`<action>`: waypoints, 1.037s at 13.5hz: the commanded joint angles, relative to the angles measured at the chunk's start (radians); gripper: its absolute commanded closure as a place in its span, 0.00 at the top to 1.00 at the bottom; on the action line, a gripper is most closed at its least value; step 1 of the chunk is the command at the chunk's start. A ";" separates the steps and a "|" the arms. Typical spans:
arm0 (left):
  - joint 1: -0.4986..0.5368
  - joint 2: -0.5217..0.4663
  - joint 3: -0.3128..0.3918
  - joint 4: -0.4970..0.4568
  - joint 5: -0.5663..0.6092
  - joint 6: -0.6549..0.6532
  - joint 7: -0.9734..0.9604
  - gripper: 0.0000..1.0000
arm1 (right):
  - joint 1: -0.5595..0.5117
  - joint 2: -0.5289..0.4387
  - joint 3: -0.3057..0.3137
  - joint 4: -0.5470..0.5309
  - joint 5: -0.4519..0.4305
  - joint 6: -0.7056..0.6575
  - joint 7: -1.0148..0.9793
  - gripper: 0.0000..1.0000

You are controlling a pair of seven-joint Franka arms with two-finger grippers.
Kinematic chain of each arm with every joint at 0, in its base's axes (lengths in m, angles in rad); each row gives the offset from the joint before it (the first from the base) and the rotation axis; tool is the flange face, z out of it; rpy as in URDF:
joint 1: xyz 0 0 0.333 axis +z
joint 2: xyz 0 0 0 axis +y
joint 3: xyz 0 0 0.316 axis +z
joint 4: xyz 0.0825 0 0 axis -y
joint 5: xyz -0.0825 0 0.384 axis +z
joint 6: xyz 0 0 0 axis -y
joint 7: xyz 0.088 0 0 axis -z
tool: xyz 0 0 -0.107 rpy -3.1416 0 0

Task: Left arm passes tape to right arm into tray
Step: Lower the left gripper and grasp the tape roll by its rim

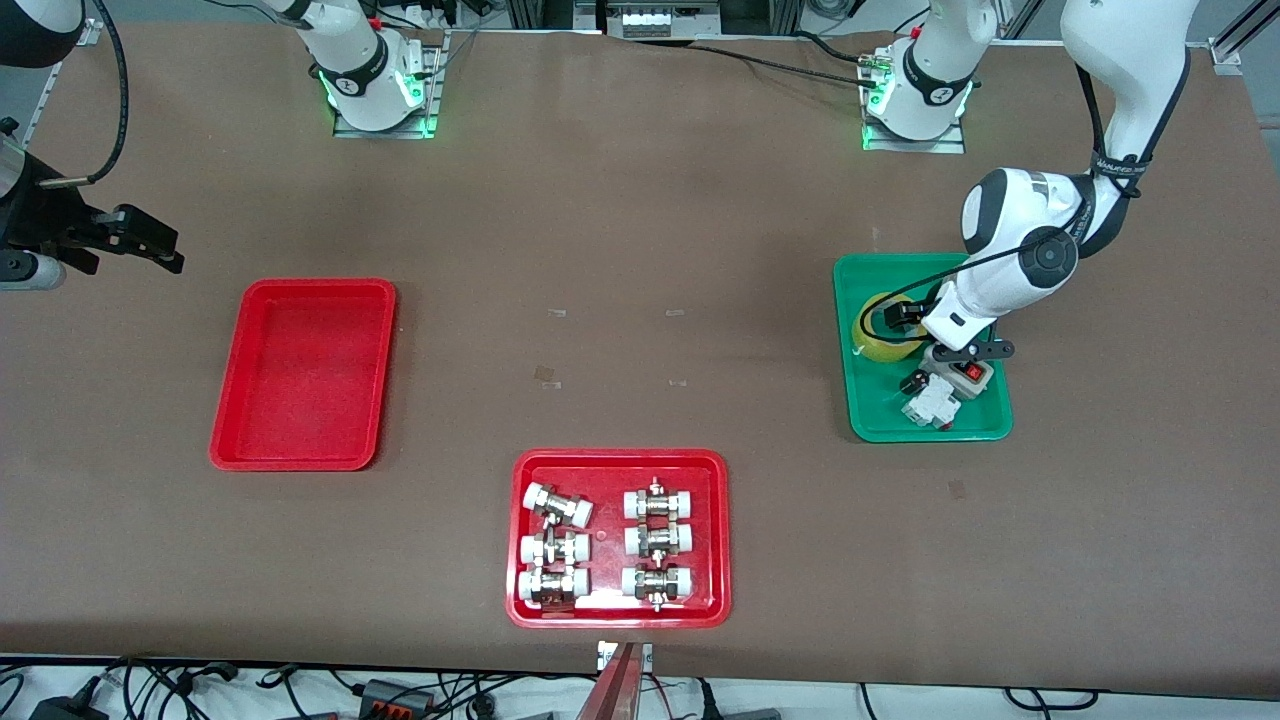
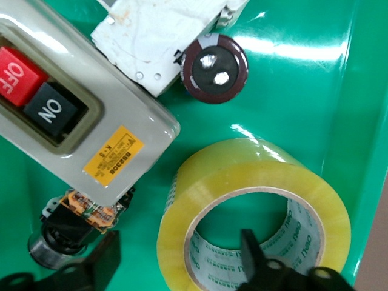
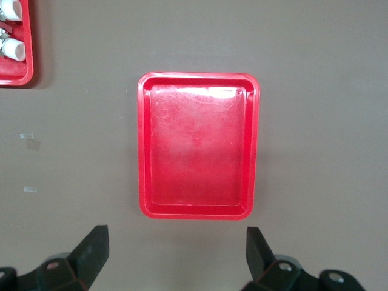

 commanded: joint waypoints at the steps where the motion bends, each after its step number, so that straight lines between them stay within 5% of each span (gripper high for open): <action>1: 0.005 -0.012 -0.007 -0.014 0.011 0.017 -0.017 0.54 | -0.001 -0.018 -0.001 -0.008 0.014 -0.014 0.004 1.00; 3: 0.005 -0.011 -0.007 -0.012 0.012 0.017 -0.017 0.13 | -0.001 -0.018 -0.003 -0.008 0.014 -0.016 0.004 1.00; 4: 0.007 -0.012 -0.009 -0.012 0.012 0.016 -0.017 0.01 | 0.000 -0.018 0.000 -0.008 0.014 -0.016 0.004 1.00; 10: 0.040 -0.049 -0.013 0.000 0.000 -0.022 -0.018 0.00 | -0.001 -0.017 0.000 -0.005 0.013 -0.022 -0.012 1.00; 14: 0.047 -0.087 -0.032 0.070 -0.003 -0.166 -0.017 0.00 | 0.014 -0.006 0.005 -0.006 0.013 -0.024 -0.009 1.00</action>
